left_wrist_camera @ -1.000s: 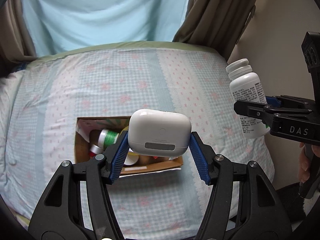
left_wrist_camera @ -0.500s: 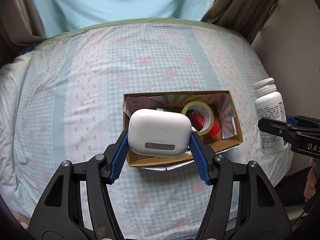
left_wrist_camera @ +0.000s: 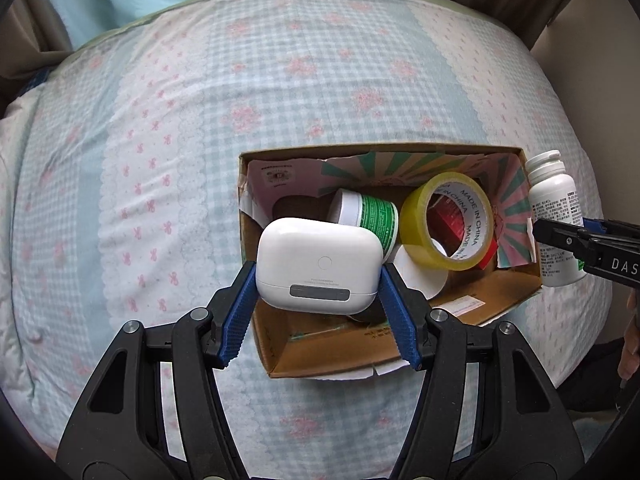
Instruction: Organize rigid objects
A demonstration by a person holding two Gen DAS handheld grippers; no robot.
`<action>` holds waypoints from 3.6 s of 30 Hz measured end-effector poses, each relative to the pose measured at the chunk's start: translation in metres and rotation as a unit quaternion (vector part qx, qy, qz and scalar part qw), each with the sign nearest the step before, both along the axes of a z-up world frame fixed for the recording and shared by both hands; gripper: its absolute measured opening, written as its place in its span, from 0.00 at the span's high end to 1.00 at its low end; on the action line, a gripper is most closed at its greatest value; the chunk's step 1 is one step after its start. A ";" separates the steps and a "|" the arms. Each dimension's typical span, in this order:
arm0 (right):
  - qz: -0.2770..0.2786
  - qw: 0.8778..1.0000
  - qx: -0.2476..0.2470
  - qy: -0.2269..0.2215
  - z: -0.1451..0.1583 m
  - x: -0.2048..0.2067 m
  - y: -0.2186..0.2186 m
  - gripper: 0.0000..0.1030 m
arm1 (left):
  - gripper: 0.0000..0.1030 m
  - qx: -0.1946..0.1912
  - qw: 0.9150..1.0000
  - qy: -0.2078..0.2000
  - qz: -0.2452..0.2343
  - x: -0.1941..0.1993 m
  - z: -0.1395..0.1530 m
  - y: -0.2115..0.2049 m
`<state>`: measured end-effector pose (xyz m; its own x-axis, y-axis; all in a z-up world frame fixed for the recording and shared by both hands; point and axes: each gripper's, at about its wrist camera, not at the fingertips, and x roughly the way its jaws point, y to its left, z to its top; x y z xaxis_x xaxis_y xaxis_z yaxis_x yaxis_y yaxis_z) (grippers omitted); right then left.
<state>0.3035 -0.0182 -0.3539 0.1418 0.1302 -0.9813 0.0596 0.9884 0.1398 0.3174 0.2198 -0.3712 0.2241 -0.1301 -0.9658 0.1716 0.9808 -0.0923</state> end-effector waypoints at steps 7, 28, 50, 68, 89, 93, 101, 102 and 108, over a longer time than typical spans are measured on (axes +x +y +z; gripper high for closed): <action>-0.026 0.999 0.004 0.044 -0.039 0.010 -0.015 0.55 | 0.44 0.010 0.999 0.031 -0.002 0.007 -0.028 0.001; -0.018 0.998 0.021 0.055 -0.051 0.017 -0.018 0.00 | 0.00 0.027 0.998 0.017 -0.060 0.002 -0.009 -0.034; -0.007 0.999 0.010 -0.046 0.050 -0.049 -0.024 0.00 | 0.00 0.015 0.998 -0.068 -0.010 -0.072 0.090 -0.033; -0.017 0.952 -0.076 -0.295 0.308 -0.144 -0.045 0.00 | 0.00 -0.025 0.939 -0.336 0.068 -0.176 0.352 -0.036; -0.025 0.924 -0.093 -0.369 0.346 -0.222 -0.049 0.00 | 0.00 -0.022 0.921 -0.382 0.068 -0.248 0.375 -0.064; -0.025 0.922 -0.093 -0.374 0.348 -0.222 -0.049 0.00 | 0.00 -0.023 0.921 -0.382 0.067 -0.248 0.376 -0.065; -0.024 0.920 -0.093 -0.380 0.351 -0.221 -0.047 0.00 | 0.00 -0.022 0.920 -0.386 0.065 -0.245 0.377 -0.066; -0.024 0.920 -0.093 -0.381 0.351 -0.220 -0.047 0.00 | 0.00 -0.023 0.920 -0.386 0.065 -0.245 0.376 -0.065; -0.020 0.919 -0.094 -0.383 0.353 -0.219 -0.042 0.00 | 0.00 -0.023 0.919 -0.387 0.068 -0.242 0.377 -0.063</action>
